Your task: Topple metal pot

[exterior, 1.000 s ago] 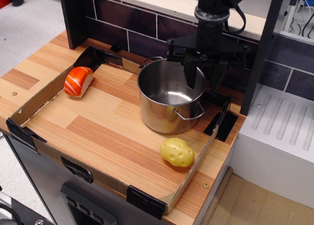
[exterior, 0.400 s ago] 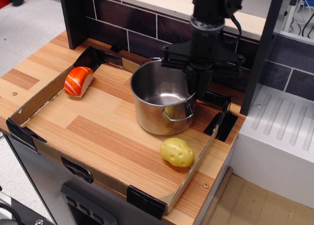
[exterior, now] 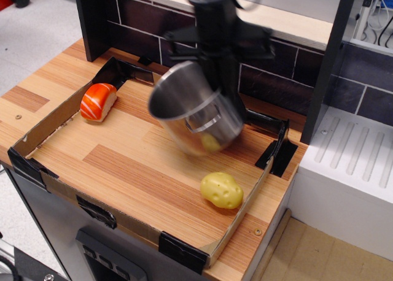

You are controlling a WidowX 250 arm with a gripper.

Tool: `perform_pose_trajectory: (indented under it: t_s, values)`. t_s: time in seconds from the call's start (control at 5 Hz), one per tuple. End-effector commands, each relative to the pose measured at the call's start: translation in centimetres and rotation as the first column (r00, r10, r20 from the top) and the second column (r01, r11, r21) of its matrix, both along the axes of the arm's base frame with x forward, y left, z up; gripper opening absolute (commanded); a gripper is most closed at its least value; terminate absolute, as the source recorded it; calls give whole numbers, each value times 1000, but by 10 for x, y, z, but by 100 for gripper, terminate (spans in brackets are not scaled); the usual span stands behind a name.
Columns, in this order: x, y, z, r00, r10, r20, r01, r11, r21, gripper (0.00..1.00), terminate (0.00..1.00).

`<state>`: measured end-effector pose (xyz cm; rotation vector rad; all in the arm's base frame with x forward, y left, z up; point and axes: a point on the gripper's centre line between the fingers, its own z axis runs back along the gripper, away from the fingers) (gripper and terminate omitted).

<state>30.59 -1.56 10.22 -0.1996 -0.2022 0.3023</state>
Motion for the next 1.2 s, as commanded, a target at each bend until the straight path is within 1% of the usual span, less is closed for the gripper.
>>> perform_pose_trajectory:
  t_s: [0.0, 0.2, 0.4, 0.6, 0.8, 1.0]
  values:
    - [-9, 32, 22, 969, 167, 184, -119, 962, -246, 0, 0]
    - [-16, 38, 14, 957, 193, 216, -115, 938, -327, 0, 0]
    - [-22, 41, 8, 954, 200, 222, -113, 930, -351, 0, 0]
    - [-28, 48, -1, 957, 196, 214, -115, 933, -340, 0, 0]
    - [-33, 54, -4, 962, 192, 192, -126, 942, -313, 0, 0]
    - [-41, 60, -9, 967, 178, 183, -125, 955, -270, 100, 0]
